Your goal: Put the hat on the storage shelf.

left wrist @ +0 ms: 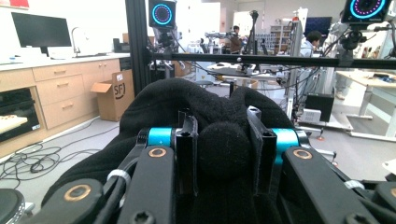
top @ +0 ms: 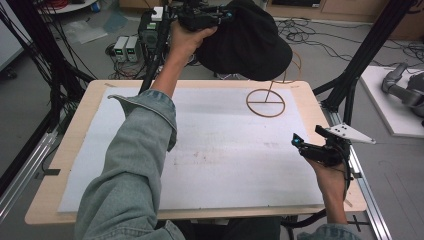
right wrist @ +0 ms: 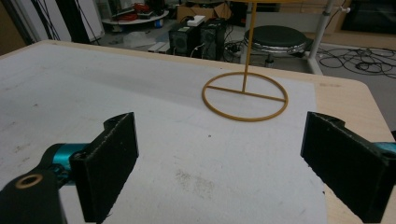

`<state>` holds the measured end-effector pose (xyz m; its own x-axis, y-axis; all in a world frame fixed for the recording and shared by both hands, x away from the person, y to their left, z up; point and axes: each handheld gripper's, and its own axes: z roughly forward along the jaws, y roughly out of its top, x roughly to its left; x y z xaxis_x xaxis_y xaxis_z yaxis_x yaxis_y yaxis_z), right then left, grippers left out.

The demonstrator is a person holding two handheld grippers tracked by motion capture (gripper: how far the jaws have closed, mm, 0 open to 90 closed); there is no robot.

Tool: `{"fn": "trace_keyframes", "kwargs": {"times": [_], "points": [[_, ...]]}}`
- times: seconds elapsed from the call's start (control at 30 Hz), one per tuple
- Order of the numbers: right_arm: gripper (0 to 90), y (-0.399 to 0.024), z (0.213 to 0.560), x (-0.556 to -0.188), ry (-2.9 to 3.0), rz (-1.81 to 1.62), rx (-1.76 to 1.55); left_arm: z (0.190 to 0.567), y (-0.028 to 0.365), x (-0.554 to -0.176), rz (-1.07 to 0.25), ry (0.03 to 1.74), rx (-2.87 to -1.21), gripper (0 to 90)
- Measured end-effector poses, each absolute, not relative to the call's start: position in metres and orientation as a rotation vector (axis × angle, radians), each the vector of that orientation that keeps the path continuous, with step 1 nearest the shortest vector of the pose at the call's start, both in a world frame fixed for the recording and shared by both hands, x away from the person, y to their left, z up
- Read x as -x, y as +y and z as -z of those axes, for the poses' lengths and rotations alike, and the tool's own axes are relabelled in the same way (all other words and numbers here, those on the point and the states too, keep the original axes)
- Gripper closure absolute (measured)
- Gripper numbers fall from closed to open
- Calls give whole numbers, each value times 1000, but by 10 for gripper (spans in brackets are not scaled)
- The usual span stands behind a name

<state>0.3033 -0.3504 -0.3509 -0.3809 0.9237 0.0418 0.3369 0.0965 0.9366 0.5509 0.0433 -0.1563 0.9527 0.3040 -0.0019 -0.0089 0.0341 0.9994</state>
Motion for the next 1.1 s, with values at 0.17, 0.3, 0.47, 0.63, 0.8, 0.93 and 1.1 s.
{"fn": "trace_keyframes", "kwargs": {"times": [0.17,0.3,0.47,0.63,0.8,0.93,1.1], "points": [[109,-353,352,-303,1790,-1289,-1245,160,32,-558,-223,251,-1504,699],[109,-353,352,-303,1788,-1288,-1240,165,23,-563,-216,276,-1493,699],[109,-353,351,-303,1789,-1293,-1238,171,16,-570,-236,293,-1483,699],[109,-352,352,-303,1794,-1293,-1243,179,6,-576,-222,312,-1494,699],[109,-352,352,-303,1796,-1291,-1237,187,-1,-581,-205,325,-1492,699],[109,-353,350,-302,1788,-1293,-1244,192,-9,-586,-200,345,-1487,699],[109,-354,350,-302,1788,-1290,-1234,200,-19,-592,-197,369,-1499,699]]}}
